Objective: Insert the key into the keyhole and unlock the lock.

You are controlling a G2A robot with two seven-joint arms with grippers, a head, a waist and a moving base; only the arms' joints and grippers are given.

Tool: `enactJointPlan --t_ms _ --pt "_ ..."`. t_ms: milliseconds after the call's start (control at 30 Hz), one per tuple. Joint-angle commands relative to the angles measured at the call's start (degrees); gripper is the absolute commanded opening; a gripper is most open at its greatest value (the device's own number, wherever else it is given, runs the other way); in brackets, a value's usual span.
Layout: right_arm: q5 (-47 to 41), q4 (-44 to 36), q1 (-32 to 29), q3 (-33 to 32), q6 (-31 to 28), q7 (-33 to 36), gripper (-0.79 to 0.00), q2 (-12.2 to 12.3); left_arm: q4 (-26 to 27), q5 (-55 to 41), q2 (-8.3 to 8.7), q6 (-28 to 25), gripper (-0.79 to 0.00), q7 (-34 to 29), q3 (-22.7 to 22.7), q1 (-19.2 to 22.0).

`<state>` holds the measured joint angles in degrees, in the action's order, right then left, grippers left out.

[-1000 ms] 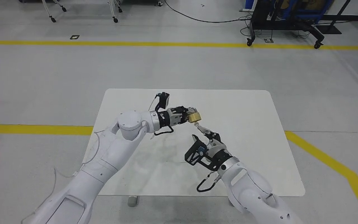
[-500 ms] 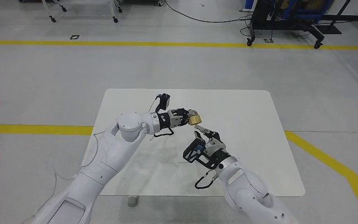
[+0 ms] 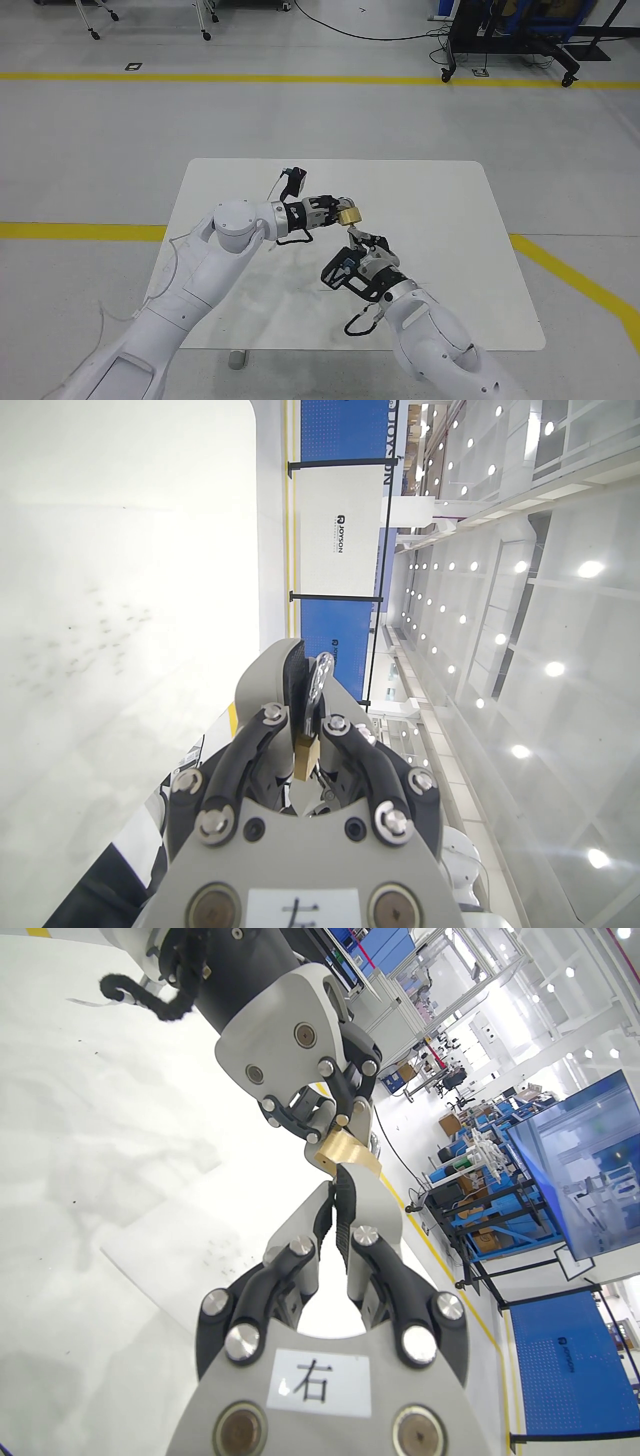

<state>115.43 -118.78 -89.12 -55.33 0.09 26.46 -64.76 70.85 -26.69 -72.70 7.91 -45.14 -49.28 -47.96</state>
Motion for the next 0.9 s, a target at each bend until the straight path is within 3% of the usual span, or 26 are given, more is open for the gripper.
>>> enactJointPlan --t_ms 0,467,867 --pt "-0.56 0.11 0.04 -0.09 -0.05 0.13 -0.785 -0.15 -0.08 0.11 -0.06 0.02 -0.785 -0.12 -0.05 0.03" --pt "-23.16 -0.71 -2.46 -9.56 -5.39 -8.88 -0.785 -0.17 -0.35 1.10 -0.40 -0.79 -0.785 -0.82 -0.65 -0.16" --pt "-50.12 3.15 -3.80 -21.33 -20.94 -13.72 -0.785 0.77 0.51 2.21 -0.50 -2.39 -0.785 0.62 -1.80 -1.19"
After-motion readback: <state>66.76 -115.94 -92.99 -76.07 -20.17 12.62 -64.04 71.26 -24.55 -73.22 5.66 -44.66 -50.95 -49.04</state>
